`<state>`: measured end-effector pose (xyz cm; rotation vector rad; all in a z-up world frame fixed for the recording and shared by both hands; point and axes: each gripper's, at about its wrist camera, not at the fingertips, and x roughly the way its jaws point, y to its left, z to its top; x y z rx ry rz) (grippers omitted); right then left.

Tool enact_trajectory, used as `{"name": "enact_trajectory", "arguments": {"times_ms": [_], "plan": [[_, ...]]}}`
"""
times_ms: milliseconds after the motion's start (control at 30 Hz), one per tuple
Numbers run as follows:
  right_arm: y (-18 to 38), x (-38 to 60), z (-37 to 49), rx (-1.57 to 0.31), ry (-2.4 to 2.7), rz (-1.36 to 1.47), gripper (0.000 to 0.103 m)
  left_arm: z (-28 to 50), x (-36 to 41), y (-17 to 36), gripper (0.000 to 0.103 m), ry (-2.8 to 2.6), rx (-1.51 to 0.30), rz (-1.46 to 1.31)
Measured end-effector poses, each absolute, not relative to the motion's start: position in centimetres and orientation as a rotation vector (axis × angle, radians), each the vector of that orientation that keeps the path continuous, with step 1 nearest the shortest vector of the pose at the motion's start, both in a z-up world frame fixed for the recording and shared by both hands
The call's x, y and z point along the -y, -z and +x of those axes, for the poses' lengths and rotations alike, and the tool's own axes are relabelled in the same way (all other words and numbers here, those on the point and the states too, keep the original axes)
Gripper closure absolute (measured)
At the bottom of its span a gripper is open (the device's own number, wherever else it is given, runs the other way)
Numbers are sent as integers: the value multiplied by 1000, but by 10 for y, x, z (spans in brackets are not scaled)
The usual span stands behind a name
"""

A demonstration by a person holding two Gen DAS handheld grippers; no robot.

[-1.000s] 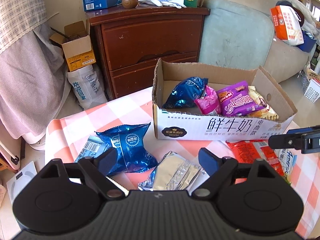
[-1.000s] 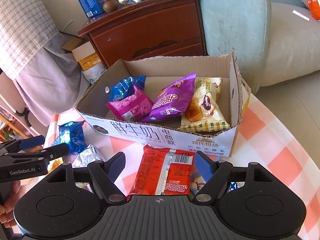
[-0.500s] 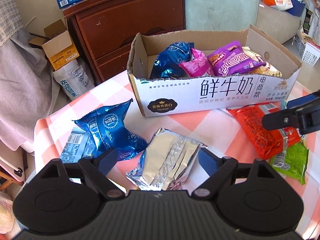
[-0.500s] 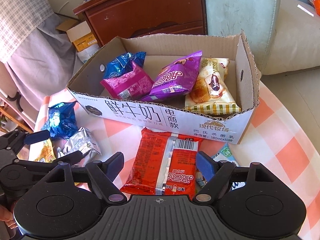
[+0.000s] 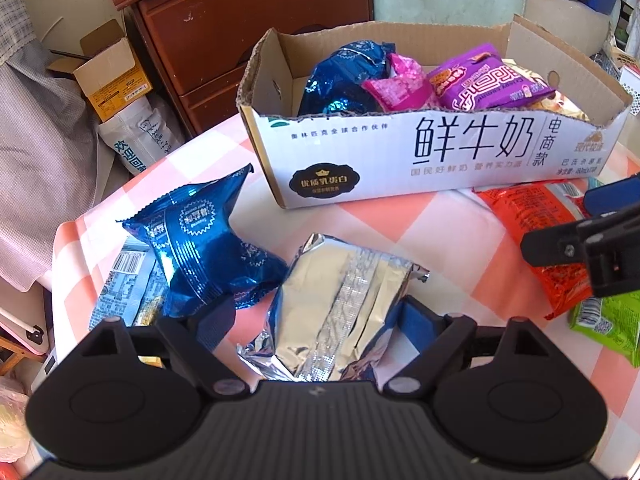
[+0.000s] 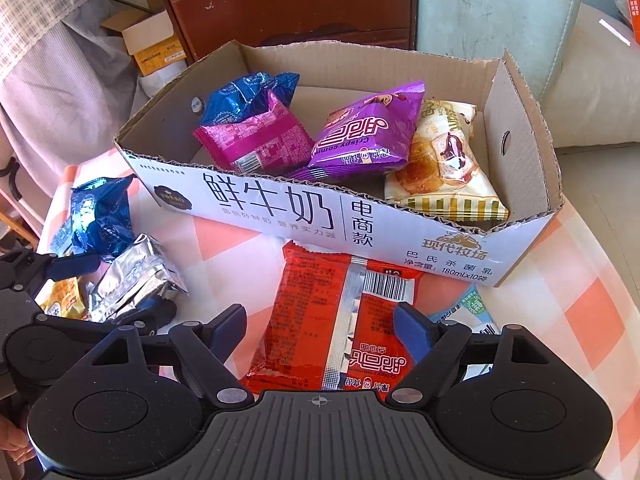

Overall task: Organize snacks
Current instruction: 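Move right gripper to red bag while left gripper approaches silver foil bag, then grasp red bag with right gripper while left gripper grasps silver foil bag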

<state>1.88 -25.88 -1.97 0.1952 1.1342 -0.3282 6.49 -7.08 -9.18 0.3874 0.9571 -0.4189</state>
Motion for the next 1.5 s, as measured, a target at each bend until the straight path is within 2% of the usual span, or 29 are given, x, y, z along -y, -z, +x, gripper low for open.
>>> {"name": "enact_trajectory", "arguments": {"times_ms": [200,267,367,467,833,1033,1233,1500], "plan": [[25,258,18,-1137,310,163,20,65,73,93,18,423,-949,368],[26,256,17,-1134,293,140,25,64,71,91,30,450,-953,358],[26,252,13,-1125,267,92,34,62,69,89,38,458,-957,350],[24,252,10,-1111,241,83,38,59,69,87,41,455,-954,358],[19,233,8,-1098,39,55,41,57,56,81,42,429,-968,327],[26,225,11,-1120,54,27,36,55,58,85,42,408,-962,367],[31,217,12,-1123,64,-26,35,53,60,86,43,404,-949,382],[25,218,9,-1083,77,-36,49,47,61,78,43,392,-910,377]]}}
